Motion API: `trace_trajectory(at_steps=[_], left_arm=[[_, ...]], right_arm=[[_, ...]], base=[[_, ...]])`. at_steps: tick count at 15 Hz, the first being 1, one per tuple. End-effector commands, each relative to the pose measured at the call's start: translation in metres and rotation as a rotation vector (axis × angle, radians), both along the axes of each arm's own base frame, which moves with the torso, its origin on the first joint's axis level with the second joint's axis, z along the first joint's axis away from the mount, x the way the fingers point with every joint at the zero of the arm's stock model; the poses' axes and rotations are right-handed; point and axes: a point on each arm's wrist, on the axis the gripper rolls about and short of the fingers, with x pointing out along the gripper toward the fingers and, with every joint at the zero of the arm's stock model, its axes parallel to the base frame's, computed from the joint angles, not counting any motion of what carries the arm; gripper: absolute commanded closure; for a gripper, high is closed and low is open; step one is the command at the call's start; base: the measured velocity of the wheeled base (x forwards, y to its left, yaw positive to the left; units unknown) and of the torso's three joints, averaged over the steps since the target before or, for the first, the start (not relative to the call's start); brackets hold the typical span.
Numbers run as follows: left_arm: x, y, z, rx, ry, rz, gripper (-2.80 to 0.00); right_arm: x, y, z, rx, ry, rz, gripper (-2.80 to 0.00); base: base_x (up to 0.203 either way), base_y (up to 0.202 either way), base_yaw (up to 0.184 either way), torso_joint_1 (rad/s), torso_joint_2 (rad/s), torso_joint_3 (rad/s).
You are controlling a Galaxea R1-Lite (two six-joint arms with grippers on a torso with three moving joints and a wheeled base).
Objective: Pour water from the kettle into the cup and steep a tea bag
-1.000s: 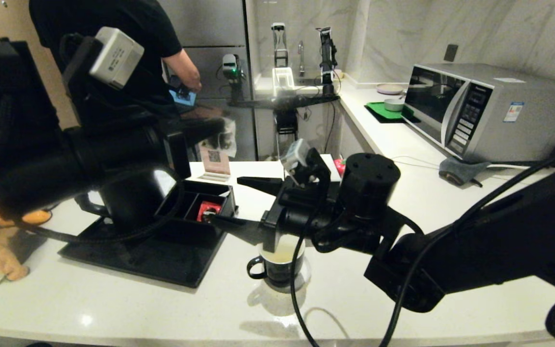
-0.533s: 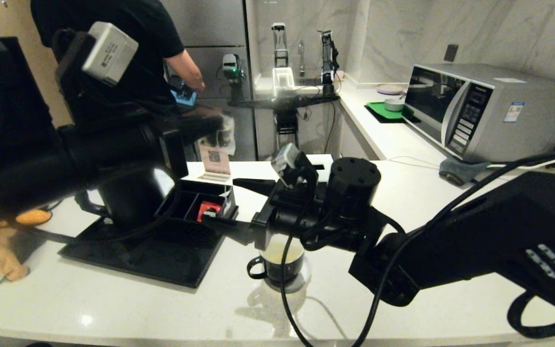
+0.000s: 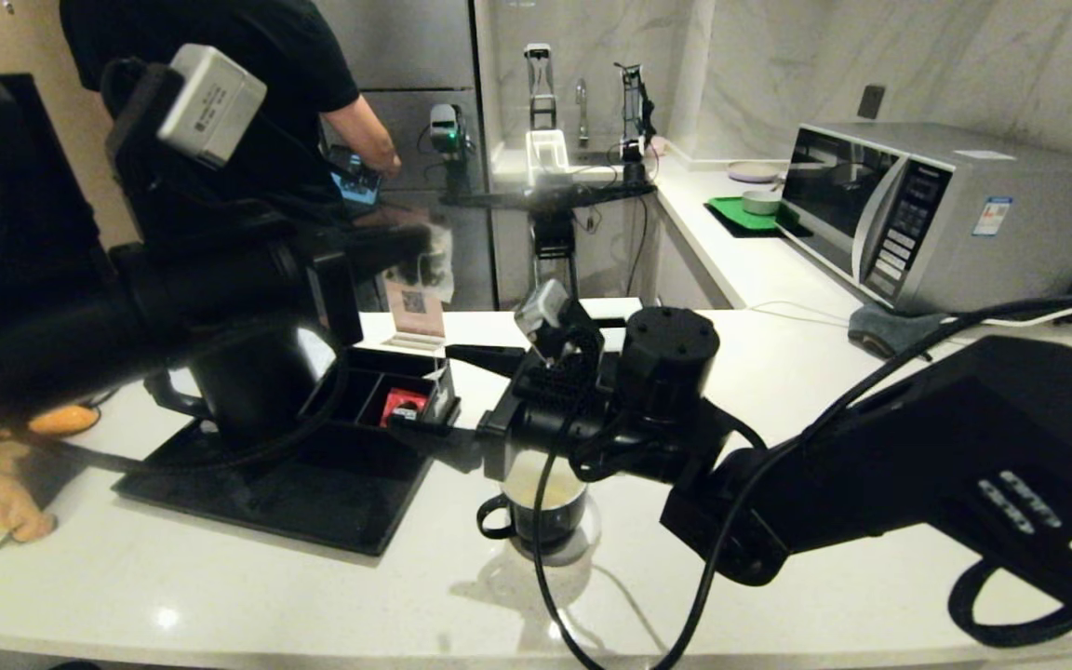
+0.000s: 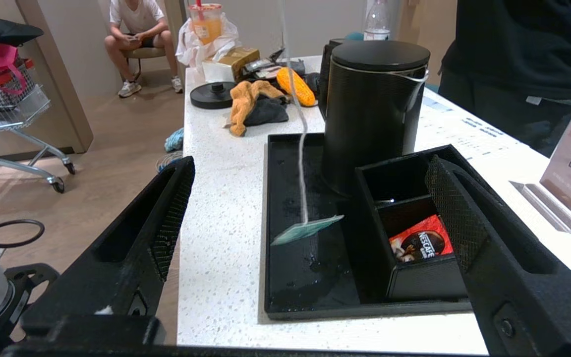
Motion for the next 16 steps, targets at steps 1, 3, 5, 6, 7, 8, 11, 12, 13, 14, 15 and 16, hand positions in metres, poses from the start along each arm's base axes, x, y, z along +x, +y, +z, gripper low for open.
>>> trace_trajectory(at_steps=[1, 3, 5, 6, 7, 8, 11, 12, 13, 14, 15, 16], left_arm=[[0.000, 0.000, 0.000, -0.001, -0.003, -0.001, 0.00], [0.000, 0.000, 0.000, -0.001, -0.003, -0.003, 0.00], [0.000, 0.000, 0.000, -0.001, -0.001, -0.003, 0.00], [0.000, 0.000, 0.000, -0.001, -0.001, -0.003, 0.00], [0.000, 0.000, 0.000, -0.001, -0.001, -0.003, 0.00], [0.000, 0.000, 0.000, -0.001, -0.001, -0.003, 0.00], [0.000, 0.000, 0.000, -0.001, -0.001, -0.004, 0.00], [0.000, 0.000, 0.000, -0.001, -0.001, -0.004, 0.00], [0.000, 0.000, 0.000, -0.001, -0.001, -0.004, 0.00], [0.000, 0.000, 0.000, -0.001, -0.001, -0.004, 0.00], [0.001, 0.000, 0.000, -0.001, -0.001, -0.003, 0.00], [0.001, 0.000, 0.000, -0.001, -0.001, -0.003, 0.00]], right_arm=[[0.001, 0.001, 0.000, 0.005, -0.005, 0.004, -2.80], [0.002, 0.002, -0.005, 0.000, -0.001, 0.005, -2.80], [0.002, 0.003, -0.007, 0.003, 0.020, 0.007, -2.80], [0.002, 0.003, -0.008, 0.004, 0.028, 0.008, -2.80], [0.002, 0.003, -0.008, 0.003, 0.030, 0.010, -2.80], [0.002, 0.003, -0.008, 0.003, 0.030, 0.010, -2.80], [0.004, 0.004, -0.013, -0.003, 0.035, 0.008, -2.80], [0.004, 0.004, -0.013, -0.003, 0.035, 0.010, -2.80], [0.004, 0.005, -0.013, -0.004, 0.036, 0.011, -2.80], [0.004, 0.005, -0.014, -0.005, 0.037, 0.010, -2.80], [0.004, 0.005, -0.014, -0.005, 0.037, 0.010, -2.80], [0.004, 0.005, -0.016, -0.007, 0.040, 0.010, -2.80]], base=[[0.000, 0.000, 0.000, 0.000, 0.00, 0.000], [0.000, 0.000, 0.000, 0.000, 0.00, 0.000], [0.000, 0.000, 0.000, 0.000, 0.00, 0.000], [0.000, 0.000, 0.000, 0.000, 0.00, 0.000], [0.000, 0.000, 0.000, 0.000, 0.00, 0.000], [0.000, 0.000, 0.000, 0.000, 0.00, 0.000], [0.000, 0.000, 0.000, 0.000, 0.00, 0.000], [0.000, 0.000, 0.000, 0.000, 0.00, 0.000], [0.000, 0.000, 0.000, 0.000, 0.00, 0.000], [0.000, 0.000, 0.000, 0.000, 0.00, 0.000], [0.000, 0.000, 0.000, 0.000, 0.00, 0.000], [0.000, 0.000, 0.000, 0.000, 0.00, 0.000]])
